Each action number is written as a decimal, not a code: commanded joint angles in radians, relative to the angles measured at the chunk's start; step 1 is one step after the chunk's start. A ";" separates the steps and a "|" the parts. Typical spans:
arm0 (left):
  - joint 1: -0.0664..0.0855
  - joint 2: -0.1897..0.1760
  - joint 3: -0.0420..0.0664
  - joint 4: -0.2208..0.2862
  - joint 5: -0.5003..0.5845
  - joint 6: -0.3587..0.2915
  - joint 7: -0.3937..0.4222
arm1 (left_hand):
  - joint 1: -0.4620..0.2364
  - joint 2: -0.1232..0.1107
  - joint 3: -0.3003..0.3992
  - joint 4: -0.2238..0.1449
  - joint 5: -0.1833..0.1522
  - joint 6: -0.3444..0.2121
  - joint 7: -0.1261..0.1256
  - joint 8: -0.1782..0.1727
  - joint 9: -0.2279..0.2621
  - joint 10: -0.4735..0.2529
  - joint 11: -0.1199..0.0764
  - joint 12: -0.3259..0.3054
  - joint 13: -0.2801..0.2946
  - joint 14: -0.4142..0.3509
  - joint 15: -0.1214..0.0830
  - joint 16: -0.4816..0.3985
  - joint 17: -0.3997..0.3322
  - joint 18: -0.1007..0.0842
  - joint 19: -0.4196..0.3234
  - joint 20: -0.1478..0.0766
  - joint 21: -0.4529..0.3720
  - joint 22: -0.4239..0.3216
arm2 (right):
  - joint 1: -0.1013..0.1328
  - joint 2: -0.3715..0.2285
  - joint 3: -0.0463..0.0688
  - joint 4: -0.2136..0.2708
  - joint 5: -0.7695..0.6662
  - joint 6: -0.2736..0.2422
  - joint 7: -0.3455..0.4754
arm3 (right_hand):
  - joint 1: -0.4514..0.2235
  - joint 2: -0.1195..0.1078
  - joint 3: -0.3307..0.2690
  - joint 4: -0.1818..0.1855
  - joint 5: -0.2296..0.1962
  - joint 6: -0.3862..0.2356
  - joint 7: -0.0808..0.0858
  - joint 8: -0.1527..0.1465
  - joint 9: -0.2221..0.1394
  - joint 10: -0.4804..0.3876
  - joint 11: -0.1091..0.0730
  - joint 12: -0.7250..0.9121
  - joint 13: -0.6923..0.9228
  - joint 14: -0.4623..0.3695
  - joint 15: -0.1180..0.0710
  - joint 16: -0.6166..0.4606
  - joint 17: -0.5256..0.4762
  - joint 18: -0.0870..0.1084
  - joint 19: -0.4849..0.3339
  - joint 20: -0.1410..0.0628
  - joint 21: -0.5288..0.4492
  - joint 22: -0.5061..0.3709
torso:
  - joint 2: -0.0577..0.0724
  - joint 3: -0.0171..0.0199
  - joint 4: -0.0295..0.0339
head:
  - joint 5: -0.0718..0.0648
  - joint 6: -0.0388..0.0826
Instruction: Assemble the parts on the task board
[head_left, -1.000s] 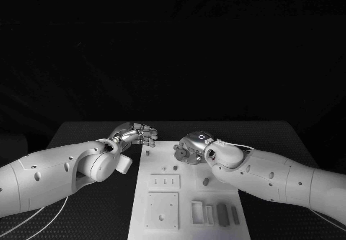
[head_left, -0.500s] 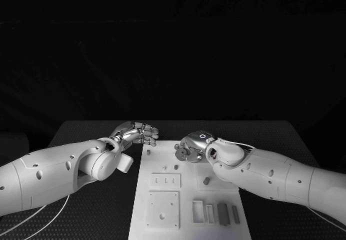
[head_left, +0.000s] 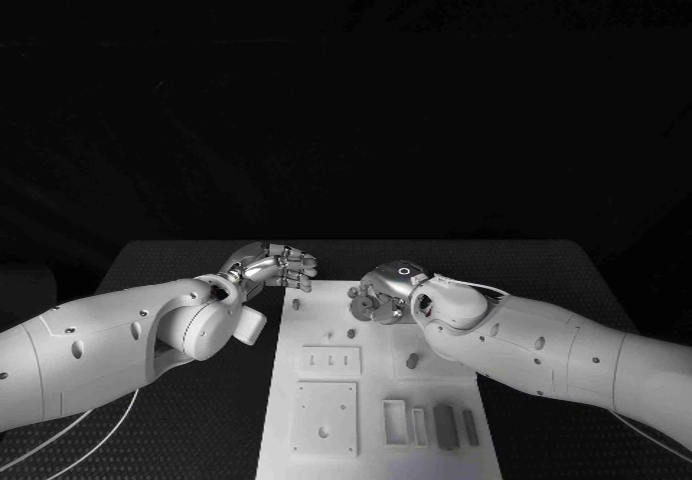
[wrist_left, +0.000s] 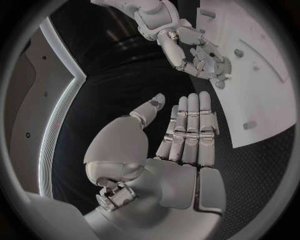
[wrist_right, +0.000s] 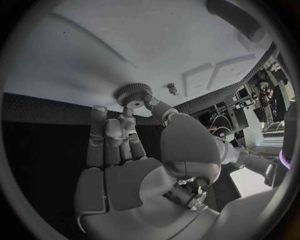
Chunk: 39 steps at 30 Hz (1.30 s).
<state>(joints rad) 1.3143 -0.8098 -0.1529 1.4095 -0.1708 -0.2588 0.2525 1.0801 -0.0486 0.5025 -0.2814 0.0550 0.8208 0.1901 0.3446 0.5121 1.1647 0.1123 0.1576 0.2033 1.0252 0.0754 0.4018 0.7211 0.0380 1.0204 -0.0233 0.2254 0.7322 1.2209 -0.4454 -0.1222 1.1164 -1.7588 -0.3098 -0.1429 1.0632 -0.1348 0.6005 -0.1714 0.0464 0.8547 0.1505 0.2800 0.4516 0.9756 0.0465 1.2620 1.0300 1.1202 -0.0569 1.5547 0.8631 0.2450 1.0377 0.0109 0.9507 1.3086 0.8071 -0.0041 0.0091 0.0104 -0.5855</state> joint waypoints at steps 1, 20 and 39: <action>0.001 0.003 0.001 0.003 -0.002 0.011 0.006 | -0.002 -0.003 -0.006 0.000 0.000 -0.007 -0.003 -0.004 0.002 -0.002 0.004 -0.004 0.002 0.004 0.002 -0.005 0.002 0.014 -0.003 0.001 -0.004 0.001 | -0.013 0.003 -0.006 -0.010 -0.002 0.097 0.010 | 0.001 -0.018 0.000 -0.007 0.004 0.002 0.009 0.000 -0.002 -0.008 0.002 0.004 -0.002 -0.007 0.000 0.006 -0.002 0.017 -0.006 0.001 0.003 0.018 | 0.001 0.0002 -0.0002 | 0.001 -0.002; 0.001 -0.001 0.001 0.006 -0.002 0.009 0.004 | -0.002 -0.004 -0.006 0.000 0.000 -0.008 -0.003 -0.005 0.002 -0.002 0.004 -0.005 0.003 0.004 0.002 -0.007 0.004 0.014 -0.002 0.001 -0.005 0.002 | -0.022 -0.003 -0.007 -0.025 0.025 0.176 0.029 | 0.020 -0.012 0.009 -0.044 0.004 0.018 0.007 0.012 -0.001 -0.014 0.000 0.014 -0.007 -0.012 -0.001 0.010 -0.005 0.017 -0.008 0.004 0.003 0.018 | 0.000 -0.0001 -0.0002 | 0.001 -0.011; 0.002 -0.002 0.001 0.006 -0.003 0.004 0.002 | -0.003 -0.002 -0.005 0.000 0.000 -0.008 -0.003 -0.004 0.003 -0.001 0.004 -0.006 0.003 0.005 0.002 -0.008 0.006 0.014 -0.002 0.001 -0.005 0.002 | -0.024 -0.011 -0.009 0.001 -0.067 0.044 -0.006 | 0.013 0.051 0.012 -0.111 0.004 0.124 -0.036 0.073 0.033 0.036 -0.041 0.029 -0.029 0.033 -0.037 0.022 -0.001 0.017 0.025 -0.009 0.017 0.015 | 0.000 0.0004 -0.0005 | 0.000 -0.012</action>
<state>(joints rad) 1.3145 -0.8124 -0.1529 1.4129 -0.1708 -0.2591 0.2488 1.0801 -0.0486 0.5025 -0.2814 0.0550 0.8178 0.1871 0.3446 0.5135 1.1647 0.1123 0.1576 0.2058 1.0252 0.0753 0.3979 0.7254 0.0377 1.0204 -0.0233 0.2254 0.7329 1.2153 -0.4508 -0.1181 1.1193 -1.7651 -0.3073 -0.1188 1.0744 -0.0970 0.6130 -0.2778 0.0470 0.9005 0.1047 0.3076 0.4405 1.0081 0.0071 1.2900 1.0017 1.1424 -0.0896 1.5723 0.8616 0.2460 1.0559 0.0003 0.9659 1.3086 0.8069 -0.0041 0.0085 0.0103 -0.5983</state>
